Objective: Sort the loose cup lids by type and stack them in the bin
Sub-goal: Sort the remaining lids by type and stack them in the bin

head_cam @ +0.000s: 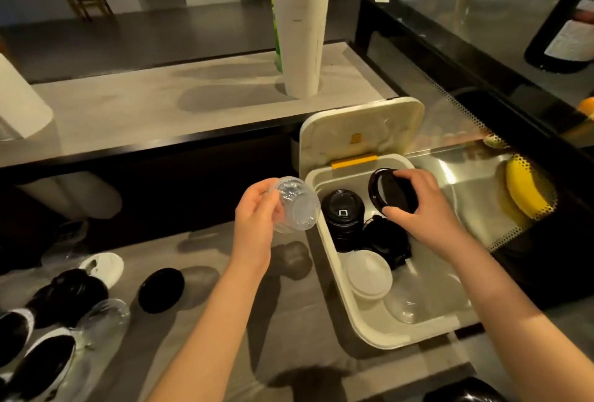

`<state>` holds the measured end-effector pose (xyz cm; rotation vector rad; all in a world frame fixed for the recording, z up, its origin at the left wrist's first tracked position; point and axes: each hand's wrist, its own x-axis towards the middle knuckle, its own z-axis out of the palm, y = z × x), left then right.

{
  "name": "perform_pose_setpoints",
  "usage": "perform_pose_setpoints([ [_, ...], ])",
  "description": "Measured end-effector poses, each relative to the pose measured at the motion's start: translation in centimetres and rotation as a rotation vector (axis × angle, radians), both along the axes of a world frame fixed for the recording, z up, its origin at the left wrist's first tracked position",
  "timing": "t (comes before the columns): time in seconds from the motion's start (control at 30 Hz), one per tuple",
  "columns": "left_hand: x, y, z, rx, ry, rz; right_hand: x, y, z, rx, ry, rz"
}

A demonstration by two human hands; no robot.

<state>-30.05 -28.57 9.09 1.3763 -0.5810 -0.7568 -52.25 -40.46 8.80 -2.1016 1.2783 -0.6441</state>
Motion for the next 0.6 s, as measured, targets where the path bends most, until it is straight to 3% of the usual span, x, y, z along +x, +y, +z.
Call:
perform_pose_setpoints([
  [0.17,-2.4,-1.1,-0.8,0.002,0.019,0.015,-1.8,-2.2,-1.8,0.046,0.352,0.257],
  [0.33,-3.9,-1.3,-1.1,0.012,-0.009,0.038,-1.0,-3.6,-4.7,0.076,0.671,0.362],
  [0.6,-4.7,-0.4,-1.2,0.025,-0.002,0.078,0.2,-4.0,-7.0,0.050,0.787,0.360],
])
